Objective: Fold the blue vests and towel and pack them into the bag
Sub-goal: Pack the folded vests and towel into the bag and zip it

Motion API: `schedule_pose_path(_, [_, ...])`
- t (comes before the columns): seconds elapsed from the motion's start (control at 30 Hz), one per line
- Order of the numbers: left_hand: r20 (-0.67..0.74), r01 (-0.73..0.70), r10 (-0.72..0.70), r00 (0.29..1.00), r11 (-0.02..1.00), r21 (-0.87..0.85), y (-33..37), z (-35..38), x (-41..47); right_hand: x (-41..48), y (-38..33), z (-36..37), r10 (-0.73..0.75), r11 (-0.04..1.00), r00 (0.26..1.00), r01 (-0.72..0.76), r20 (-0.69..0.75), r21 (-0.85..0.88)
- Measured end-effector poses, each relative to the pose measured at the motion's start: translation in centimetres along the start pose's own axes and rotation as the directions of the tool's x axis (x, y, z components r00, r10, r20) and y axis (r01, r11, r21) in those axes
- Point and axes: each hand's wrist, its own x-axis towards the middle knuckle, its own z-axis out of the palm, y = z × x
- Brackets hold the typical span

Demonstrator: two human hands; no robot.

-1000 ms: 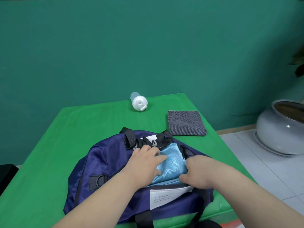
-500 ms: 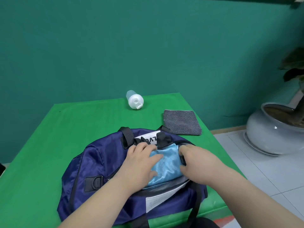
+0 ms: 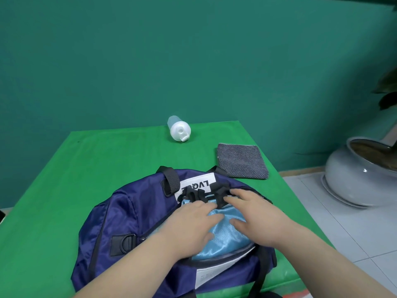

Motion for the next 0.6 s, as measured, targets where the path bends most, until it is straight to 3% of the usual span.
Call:
schedule_pose_path(0.13, [0.027, 0.021, -0.020, 0.999, 0.999, -0.038, -1.0, 0.0, -0.1, 0.4, 0.0, 0.3, 0.015, 1.000, 1.000, -0.015, 0.020, -0.025])
schedule_pose_path(0.2, [0.030, 0.017, -0.018, 0.999, 1.000, 0.023, -1.4, 0.3, -0.2, 0.7, 0.0, 0.4, 0.019, 0.999, 1.000, -0.018, 0.023, -0.029])
schedule_pose_path(0.27, [0.038, 0.092, -0.095, 0.995, 0.993, 0.079, -1.5, 0.1, -0.4, 1.1, 0.1, 0.5, 0.028, 0.999, 0.999, -0.027, 0.034, -0.027])
schedule_pose_path(0.43, [0.038, 0.212, -0.212, 0.977, 0.977, -0.010, -1.9, 0.0, -0.6, 2.3, 0.0, 0.8, 0.044, 0.998, 0.996, -0.041, 0.071, -0.040])
schedule_pose_path(0.6, [0.130, 0.163, -0.151, 0.980, 0.982, -0.093, -2.4, -0.8, -0.2, 3.2, 0.0, 0.3, 0.044, 0.999, 0.989, -0.041, 0.142, -0.021])
